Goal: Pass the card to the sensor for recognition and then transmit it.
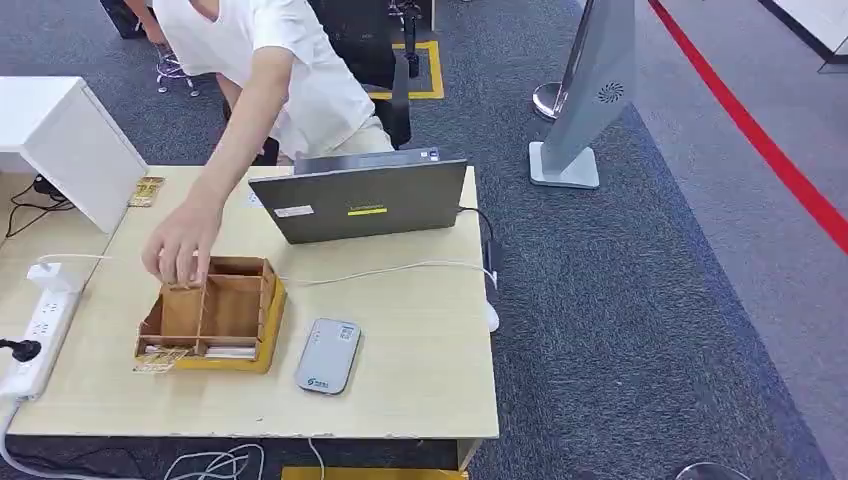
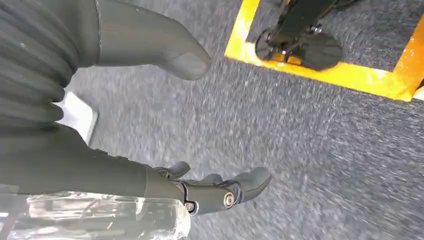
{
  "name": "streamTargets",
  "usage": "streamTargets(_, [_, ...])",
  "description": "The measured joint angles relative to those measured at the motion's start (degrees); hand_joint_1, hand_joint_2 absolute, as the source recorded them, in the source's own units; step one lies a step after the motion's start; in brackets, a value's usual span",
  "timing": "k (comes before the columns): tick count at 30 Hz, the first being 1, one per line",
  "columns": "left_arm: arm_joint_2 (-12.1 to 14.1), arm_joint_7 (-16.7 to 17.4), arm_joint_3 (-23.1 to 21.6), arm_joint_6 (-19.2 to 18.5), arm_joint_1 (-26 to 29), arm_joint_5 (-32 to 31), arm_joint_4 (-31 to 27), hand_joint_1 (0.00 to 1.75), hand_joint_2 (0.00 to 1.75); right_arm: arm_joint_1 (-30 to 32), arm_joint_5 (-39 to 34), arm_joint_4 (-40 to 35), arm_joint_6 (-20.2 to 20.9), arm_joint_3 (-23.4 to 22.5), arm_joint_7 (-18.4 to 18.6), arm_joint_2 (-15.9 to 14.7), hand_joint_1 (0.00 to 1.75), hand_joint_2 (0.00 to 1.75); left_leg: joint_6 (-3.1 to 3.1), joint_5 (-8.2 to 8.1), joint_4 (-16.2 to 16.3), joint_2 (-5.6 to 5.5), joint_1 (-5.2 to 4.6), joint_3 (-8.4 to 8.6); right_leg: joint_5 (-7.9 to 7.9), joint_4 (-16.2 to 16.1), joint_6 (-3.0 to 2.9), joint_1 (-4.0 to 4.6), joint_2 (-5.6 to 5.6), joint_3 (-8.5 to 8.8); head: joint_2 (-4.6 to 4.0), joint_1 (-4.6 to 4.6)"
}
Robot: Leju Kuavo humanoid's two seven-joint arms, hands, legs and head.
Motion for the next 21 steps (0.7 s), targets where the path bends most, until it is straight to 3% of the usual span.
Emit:
streamTargets(10, [-2.49,-6.25,13.83,2.71,-3.89,-1.69,-0.33,0.00,1.75,1.92,3.65,-10.88,-0.44,7.19,4.55,-5.40,0.00,1.75,0.00,0.00,0.00,0.00,0.00,0.01,0.00,0.00,0.00,0.00,0.01,-0.01,0.00,0.00])
streamTargets(21, [-5.42,-15.64,25.74,6.40,-5.03,1.97,-3.91,0.00,1.75,6.03,7.04,-22.85,-1.99,13.49,9.09,-12.20,0.00,1.75,0.09,-0.06,0.01,0.00,-0.01,-0.02,0.00,0.00,0.01,-0.01,0.01,0.00,0.00,0.02])
